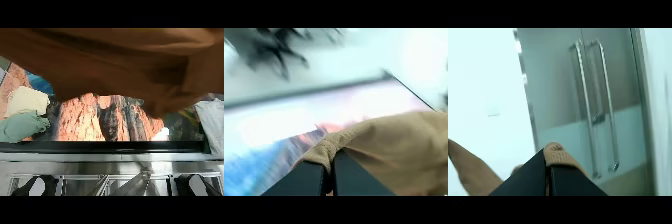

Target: Fold the shirts.

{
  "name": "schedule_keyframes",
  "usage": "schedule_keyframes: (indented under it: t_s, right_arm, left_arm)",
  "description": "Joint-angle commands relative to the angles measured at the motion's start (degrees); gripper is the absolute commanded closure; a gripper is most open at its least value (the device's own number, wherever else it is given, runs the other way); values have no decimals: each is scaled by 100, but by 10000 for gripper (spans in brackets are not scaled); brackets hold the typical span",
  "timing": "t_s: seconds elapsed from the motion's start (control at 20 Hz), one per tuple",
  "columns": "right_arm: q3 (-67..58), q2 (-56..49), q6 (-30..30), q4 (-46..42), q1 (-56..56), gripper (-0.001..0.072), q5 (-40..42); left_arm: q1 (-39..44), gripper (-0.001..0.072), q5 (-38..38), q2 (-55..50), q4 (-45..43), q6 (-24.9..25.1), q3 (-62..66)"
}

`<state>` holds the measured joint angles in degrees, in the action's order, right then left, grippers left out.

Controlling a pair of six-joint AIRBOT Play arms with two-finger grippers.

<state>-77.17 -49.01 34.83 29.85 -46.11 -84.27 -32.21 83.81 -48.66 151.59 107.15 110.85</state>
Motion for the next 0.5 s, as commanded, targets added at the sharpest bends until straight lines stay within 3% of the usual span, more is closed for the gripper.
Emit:
schedule_keyframes:
  t_s: [0.0,0.1,0.3,0.45]
  right_arm:
    - [-811,225,-63,313,-238,689,560]
    - [-892,188,-94,-142,-236,689,1108]
    - [-885,-302,-46,-2522,382,689,2048]
    - [-846,-1235,533,-3910,1012,689,2083]
  left_arm:
    - [-511,675,-177,-74,-33,-162,1281]
    - [-57,675,-66,-428,-57,-262,1016]
    - [551,676,-72,-1408,-684,-258,-33]
    - [756,676,-72,-2302,-765,-258,-595]
